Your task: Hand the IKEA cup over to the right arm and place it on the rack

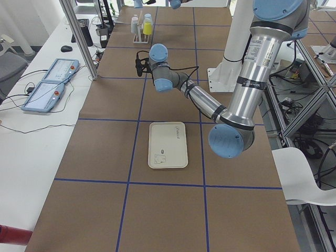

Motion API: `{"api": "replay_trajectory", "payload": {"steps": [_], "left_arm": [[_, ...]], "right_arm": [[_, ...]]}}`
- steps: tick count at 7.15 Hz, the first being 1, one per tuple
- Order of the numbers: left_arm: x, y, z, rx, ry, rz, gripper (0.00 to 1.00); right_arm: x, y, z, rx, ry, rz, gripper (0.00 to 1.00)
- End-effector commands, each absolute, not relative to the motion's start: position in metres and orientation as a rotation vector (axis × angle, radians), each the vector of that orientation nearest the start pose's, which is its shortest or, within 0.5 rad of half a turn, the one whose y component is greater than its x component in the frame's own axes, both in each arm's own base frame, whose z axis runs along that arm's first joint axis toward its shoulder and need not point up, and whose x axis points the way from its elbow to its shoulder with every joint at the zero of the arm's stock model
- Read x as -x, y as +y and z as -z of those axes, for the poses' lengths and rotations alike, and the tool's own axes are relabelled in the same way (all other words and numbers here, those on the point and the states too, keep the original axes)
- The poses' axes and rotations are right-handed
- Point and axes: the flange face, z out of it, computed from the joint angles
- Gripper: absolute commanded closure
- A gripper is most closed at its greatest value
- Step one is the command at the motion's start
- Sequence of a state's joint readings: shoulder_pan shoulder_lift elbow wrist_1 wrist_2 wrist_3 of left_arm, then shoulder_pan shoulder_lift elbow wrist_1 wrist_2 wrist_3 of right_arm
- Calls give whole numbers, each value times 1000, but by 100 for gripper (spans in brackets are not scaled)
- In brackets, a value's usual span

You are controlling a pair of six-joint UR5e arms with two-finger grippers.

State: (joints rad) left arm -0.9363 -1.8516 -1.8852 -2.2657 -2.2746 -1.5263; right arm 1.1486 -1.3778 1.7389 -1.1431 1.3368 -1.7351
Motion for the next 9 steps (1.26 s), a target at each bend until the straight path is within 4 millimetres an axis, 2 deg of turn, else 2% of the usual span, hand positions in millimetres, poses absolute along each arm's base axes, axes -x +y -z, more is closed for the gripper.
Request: {"api": "replay_trajectory", "payload": {"steps": [1,3,6,9], "left_arm": [[-267,-478,-276,-50,1363,297,0],[-267,-478,-276,-50,1363,297,0],[-266,-478,-275,-50,1366,296,0],[-265,-477,-275,-49,1367,294,0]], "right_arm": [[77,-626,-509,-577,874,1940,75],[78,-652,-502,-509,969,1958,75],[107,-649,-515,-471,987,1987,71],[120,-645,-531,-462,962,2010,66]]}}
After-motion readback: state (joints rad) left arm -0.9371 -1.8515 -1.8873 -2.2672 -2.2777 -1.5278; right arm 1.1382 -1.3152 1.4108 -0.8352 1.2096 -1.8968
